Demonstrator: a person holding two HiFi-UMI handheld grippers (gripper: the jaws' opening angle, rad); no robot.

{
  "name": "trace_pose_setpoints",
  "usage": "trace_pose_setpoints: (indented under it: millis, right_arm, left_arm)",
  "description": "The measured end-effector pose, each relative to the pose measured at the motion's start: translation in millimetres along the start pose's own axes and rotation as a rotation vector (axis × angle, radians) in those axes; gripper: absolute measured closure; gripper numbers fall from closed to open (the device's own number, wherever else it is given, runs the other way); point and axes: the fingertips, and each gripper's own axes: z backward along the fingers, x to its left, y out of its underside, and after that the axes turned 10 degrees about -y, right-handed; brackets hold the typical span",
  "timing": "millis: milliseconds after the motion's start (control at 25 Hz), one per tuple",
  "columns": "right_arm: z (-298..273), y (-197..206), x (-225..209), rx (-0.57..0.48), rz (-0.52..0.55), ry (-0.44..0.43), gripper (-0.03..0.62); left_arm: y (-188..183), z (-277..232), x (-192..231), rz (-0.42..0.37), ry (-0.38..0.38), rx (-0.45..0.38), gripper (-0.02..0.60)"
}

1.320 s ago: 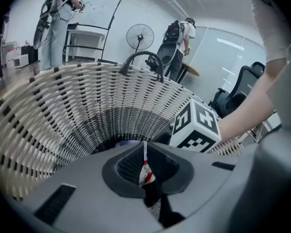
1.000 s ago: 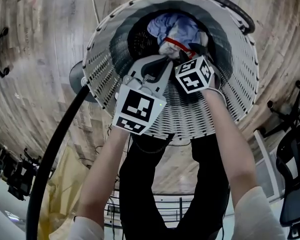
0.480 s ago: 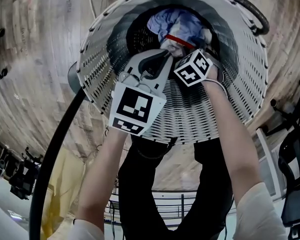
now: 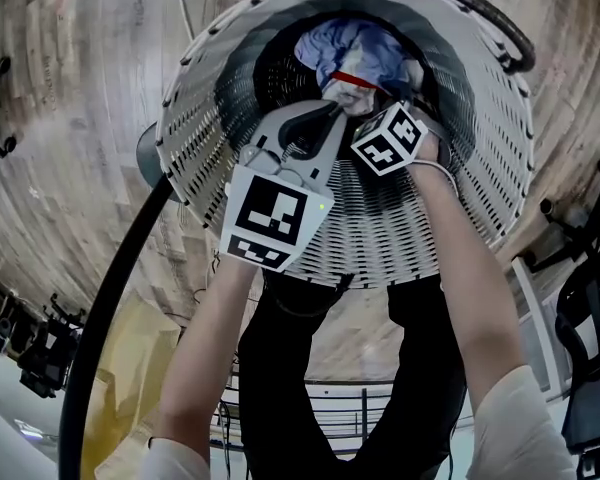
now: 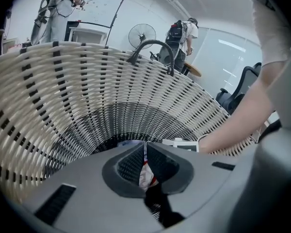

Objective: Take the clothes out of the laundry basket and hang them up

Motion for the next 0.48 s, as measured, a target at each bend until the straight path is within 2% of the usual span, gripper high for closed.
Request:
trace_pose_setpoints:
  millis: [160,480]
  right_arm:
    - [9.1,-2.3,-0.2,-0.015,0.0,-0.005,0.557]
    - [48.2,-4.6,6.8,-0.041,-0.075,-0.041,0.562]
  left_arm:
    - [-5.8,4.0,3.6,0.017,-0.011,-0.008,0.549]
    - [-27.5,25.5,-1.0,0.028,-0.021,-0.017,0.549]
